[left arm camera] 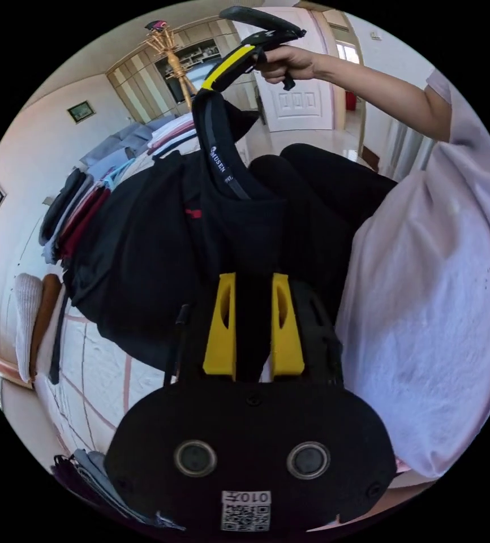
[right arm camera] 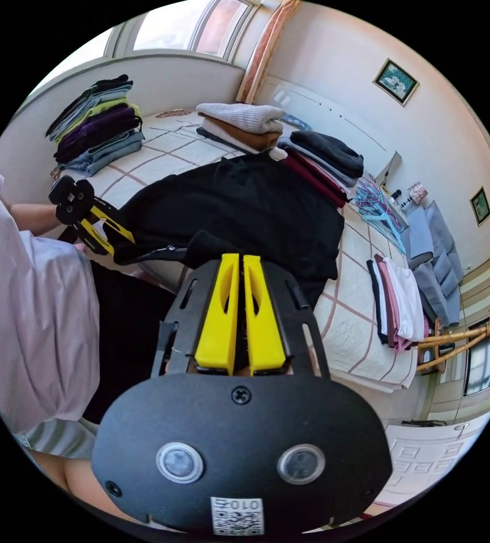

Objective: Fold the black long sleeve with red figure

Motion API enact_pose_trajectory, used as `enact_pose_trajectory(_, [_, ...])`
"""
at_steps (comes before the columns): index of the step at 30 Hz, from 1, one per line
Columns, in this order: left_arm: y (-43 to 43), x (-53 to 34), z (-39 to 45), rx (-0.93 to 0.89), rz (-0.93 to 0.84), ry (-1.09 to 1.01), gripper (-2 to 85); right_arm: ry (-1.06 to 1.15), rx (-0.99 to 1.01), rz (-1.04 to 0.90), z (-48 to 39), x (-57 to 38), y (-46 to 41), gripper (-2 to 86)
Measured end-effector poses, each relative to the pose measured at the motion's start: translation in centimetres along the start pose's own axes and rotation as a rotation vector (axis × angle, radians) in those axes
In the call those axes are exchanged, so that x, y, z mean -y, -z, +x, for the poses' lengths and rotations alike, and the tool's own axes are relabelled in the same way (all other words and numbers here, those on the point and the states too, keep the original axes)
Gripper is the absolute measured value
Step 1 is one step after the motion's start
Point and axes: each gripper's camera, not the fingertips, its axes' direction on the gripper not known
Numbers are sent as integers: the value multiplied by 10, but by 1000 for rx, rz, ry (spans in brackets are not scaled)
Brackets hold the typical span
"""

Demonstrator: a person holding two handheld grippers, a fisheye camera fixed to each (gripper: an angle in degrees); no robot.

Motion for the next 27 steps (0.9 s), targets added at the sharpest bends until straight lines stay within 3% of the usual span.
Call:
enact_pose_trajectory(3, [7, -2, -11, 53, -4, 67, 13, 9, -10, -34, 11, 10, -3, 15])
enact_pose_trajectory(8, [56, 5, -67, -104, -8, 160, 1, 84, -11, -145, 28, 14, -13, 16])
enact_pose_trajectory(13, [55, 17, -188, -263, -106, 231, -2, 135, 67, -152, 65, 30, -25, 21])
enact_pose_trajectory(15, [34, 21, -231, -340, -108, 281, -3, 98, 77, -162, 87, 41, -39, 26])
enact_pose_trajectory(19, [-36, 18, -310, -441, -136, 499, -1, -188, 30, -155, 138, 54, -78, 54])
enact_pose_trajectory(23, [-70, 6, -328, -507, -154, 579, 3, -367, 45, 5, 157, 29, -62, 77])
enact_pose_trajectory(27, [-60, -10, -331, -544, -29, 629, 21, -374, 116, 20, 159, 14, -47, 150])
